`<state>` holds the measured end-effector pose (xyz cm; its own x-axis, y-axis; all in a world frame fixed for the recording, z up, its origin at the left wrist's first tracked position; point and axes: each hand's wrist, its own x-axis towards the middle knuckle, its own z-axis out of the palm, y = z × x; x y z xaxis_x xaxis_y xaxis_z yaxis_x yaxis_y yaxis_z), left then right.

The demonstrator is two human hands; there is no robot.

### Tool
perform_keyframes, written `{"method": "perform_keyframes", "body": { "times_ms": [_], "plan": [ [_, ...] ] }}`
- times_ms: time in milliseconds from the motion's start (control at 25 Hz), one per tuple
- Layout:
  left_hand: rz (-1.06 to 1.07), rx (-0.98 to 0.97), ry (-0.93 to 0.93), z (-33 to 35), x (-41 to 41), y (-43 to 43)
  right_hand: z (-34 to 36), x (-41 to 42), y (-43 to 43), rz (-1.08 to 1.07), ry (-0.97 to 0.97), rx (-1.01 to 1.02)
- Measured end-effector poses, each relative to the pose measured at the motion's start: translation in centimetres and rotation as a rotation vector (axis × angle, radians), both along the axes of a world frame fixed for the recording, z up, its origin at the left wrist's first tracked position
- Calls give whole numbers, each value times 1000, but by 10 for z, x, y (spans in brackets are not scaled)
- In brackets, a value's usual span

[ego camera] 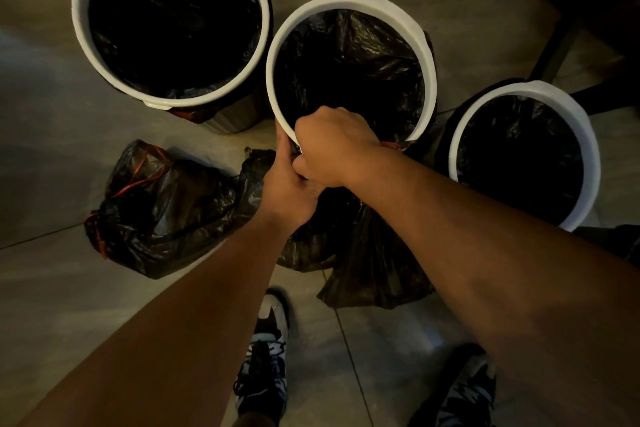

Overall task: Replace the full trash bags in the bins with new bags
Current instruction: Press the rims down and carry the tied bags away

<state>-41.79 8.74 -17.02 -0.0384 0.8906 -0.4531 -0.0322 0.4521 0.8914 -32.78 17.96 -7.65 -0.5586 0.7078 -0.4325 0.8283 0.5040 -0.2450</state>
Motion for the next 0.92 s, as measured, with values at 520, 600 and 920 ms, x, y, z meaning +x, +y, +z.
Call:
{"method": "perform_keyframes", "body": {
  "times_ms": [520, 600, 920],
  "plan": [
    [123, -131, 265, 12, -7, -17, 23, 26, -9, -225, 149, 51],
    [235, -146, 278, 20, -6, -29, 18, 29, -19, -217, 157, 73],
    [990, -509, -146, 53, 8, -80, -2, 35, -36, -254, 195, -45]
  ]
}}
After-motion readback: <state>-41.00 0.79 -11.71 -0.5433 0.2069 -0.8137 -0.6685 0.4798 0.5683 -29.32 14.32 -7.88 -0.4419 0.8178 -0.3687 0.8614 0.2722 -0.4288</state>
